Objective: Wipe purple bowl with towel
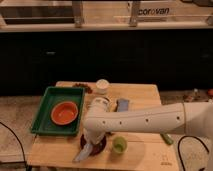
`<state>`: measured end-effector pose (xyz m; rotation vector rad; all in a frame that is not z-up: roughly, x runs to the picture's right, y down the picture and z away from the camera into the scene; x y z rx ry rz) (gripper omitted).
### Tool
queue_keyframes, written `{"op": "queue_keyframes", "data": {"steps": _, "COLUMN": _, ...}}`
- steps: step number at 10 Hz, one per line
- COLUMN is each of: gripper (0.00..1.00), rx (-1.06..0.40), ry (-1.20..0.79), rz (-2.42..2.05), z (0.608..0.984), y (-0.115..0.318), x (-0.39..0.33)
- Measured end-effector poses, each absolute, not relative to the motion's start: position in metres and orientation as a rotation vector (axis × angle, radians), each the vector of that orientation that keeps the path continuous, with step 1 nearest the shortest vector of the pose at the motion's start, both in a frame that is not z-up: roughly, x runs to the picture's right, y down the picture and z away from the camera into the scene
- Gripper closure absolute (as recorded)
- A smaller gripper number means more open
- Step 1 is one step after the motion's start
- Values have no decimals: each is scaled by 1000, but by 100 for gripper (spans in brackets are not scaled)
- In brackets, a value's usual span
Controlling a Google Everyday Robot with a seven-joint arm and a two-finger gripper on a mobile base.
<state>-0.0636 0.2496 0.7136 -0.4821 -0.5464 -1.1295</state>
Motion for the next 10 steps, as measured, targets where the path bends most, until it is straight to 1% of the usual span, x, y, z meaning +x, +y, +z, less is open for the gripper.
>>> {"op": "queue_keyframes", "data": {"steps": 3, "gripper": 100, "rx": -498, "ry": -516, "rz": -1069, "z": 715, "y": 250, "x": -36}}
{"op": "queue_keyframes", "data": {"steps": 6, "gripper": 100, "rx": -509, "ry": -465, "rz": -1025, "z": 728, "y": 242, "x": -14}}
{"op": "queue_keyframes", "data": {"steps": 10, "gripper": 100, "rx": -474, "ry": -443, "rz": -1009, "z": 742, "y": 217, "x": -7}}
